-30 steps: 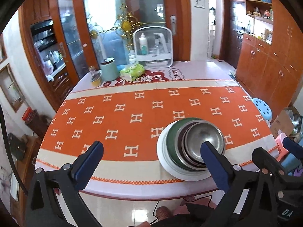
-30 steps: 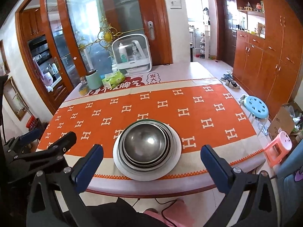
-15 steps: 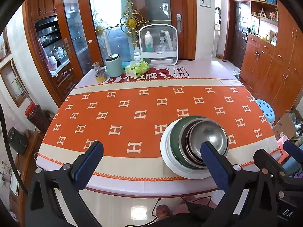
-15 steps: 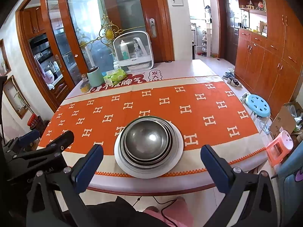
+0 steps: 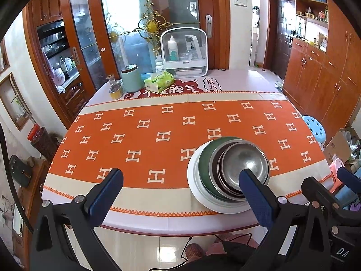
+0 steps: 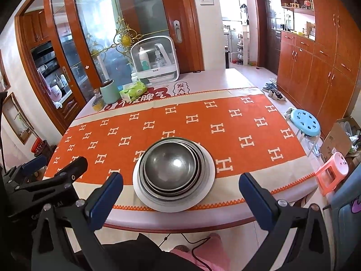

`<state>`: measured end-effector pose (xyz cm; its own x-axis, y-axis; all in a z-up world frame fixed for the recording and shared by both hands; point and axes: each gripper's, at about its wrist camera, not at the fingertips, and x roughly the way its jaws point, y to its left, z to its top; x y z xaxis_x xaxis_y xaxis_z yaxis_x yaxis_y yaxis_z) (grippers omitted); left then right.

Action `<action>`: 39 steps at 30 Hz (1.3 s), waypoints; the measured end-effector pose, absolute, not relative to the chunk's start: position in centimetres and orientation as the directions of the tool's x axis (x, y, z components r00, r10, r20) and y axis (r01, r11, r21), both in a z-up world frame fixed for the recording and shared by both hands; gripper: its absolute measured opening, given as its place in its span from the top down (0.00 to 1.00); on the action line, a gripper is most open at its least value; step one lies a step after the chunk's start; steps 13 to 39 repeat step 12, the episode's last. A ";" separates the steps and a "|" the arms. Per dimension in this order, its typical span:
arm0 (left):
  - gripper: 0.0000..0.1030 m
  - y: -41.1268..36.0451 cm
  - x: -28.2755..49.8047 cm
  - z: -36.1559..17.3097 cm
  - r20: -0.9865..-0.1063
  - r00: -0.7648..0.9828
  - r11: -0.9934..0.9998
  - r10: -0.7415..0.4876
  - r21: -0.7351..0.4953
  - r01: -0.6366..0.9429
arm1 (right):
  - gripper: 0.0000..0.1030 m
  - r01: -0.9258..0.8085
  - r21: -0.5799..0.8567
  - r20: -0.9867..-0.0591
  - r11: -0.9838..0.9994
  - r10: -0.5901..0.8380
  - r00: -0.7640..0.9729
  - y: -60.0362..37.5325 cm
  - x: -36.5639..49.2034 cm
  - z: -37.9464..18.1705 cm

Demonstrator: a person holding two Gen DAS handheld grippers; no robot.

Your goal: Organize plates and bowls

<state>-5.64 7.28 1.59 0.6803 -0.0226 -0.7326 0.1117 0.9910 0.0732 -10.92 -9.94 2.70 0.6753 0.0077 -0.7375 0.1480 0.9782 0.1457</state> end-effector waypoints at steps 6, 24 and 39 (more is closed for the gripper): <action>0.01 7.3 -5.4 1.5 -0.735 0.678 0.991 -0.021 0.072 0.109 | 0.00 0.145 0.147 -0.739 0.978 0.011 0.673 -9.9 -10.8 2.7; 0.01 7.4 -5.2 1.4 -0.736 0.676 0.992 -0.019 0.070 0.104 | 0.00 0.142 0.146 -0.741 0.979 0.013 0.672 -9.9 -10.8 2.6; 0.01 7.4 -5.2 1.4 -0.736 0.676 0.992 -0.019 0.070 0.104 | 0.00 0.142 0.146 -0.741 0.979 0.013 0.672 -9.9 -10.8 2.6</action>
